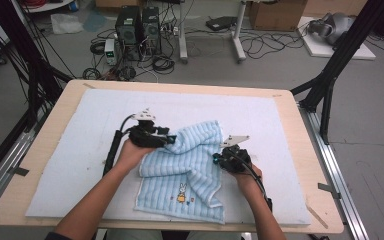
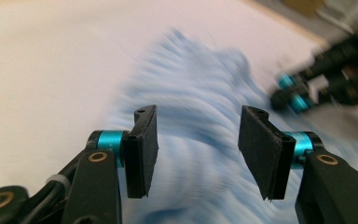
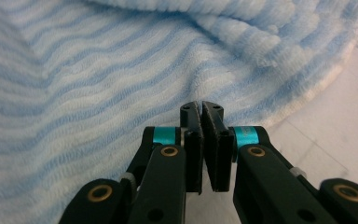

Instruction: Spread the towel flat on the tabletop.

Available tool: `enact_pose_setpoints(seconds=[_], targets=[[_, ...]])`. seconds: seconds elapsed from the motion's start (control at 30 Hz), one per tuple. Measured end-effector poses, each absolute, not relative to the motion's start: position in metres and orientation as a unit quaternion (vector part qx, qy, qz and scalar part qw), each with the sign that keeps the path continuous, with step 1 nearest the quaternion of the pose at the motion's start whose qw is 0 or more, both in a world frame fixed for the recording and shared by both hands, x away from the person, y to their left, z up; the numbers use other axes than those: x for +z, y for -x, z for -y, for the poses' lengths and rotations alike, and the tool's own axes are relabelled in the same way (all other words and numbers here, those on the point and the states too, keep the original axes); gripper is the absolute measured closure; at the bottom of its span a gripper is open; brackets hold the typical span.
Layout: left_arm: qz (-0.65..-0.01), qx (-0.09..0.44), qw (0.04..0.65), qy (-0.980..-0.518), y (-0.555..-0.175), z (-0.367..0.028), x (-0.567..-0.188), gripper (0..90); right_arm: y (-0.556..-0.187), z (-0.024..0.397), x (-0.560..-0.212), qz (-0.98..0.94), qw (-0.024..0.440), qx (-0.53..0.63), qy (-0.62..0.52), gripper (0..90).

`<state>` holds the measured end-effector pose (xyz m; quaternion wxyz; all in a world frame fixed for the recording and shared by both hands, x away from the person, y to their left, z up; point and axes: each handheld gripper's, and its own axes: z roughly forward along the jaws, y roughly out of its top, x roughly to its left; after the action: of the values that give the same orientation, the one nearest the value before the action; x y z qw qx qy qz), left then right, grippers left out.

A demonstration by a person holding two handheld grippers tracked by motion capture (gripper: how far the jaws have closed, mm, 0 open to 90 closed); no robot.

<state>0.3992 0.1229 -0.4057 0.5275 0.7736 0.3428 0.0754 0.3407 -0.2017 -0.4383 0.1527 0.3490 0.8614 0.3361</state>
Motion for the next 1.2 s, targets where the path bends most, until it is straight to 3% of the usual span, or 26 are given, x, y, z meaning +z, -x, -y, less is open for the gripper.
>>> enact_pose_setpoints(seconds=[0.1,0.23,0.43,0.67,0.8,0.87,0.9,0.93,0.97,1.2], targets=[[-0.378,0.102,0.533,-0.75,-0.412,-0.141,-0.398,47.4,-0.338,0.203,-0.435,-0.87,0.154,0.321,-0.341,84.5],[-0.412,0.1,0.495,-0.759,-0.434,-0.145,-0.406,47.7,-0.34,0.21,-0.431,-0.849,0.151,0.359,-0.357,64.3],[-0.4,0.061,0.443,-0.8,-0.441,-0.126,-0.431,51.3,-0.34,0.217,-0.429,-0.83,0.157,0.39,-0.367,59.4],[-0.354,0.073,0.387,-0.848,-0.433,-0.105,-0.439,46.4,-0.34,0.221,-0.43,-0.826,0.152,0.396,-0.373,57.3],[-0.335,0.108,0.37,-0.86,-0.427,-0.099,-0.44,45.7,-0.34,0.221,-0.43,-0.825,0.149,0.398,-0.373,56.8],[-0.324,0.121,0.363,-0.866,-0.426,-0.099,-0.439,54.5,-0.341,0.221,-0.43,-0.825,0.15,0.397,-0.373,56.7],[-0.322,0.11,0.366,-0.866,-0.426,-0.1,-0.437,63.8,-0.341,0.221,-0.431,-0.825,0.15,0.397,-0.373,56.6],[-0.318,0.105,0.366,-0.868,-0.426,-0.101,-0.437,79.5,-0.341,0.221,-0.43,-0.826,0.151,0.397,-0.372,56.5],[-0.32,0.103,0.366,-0.868,-0.427,-0.102,-0.437,83.2,-0.341,0.221,-0.43,-0.826,0.151,0.399,-0.369,56.5],[-0.381,0.126,0.369,-0.838,-0.45,-0.13,-0.435,84.8,-0.34,0.219,-0.43,-0.825,0.146,0.402,-0.37,56.4]])
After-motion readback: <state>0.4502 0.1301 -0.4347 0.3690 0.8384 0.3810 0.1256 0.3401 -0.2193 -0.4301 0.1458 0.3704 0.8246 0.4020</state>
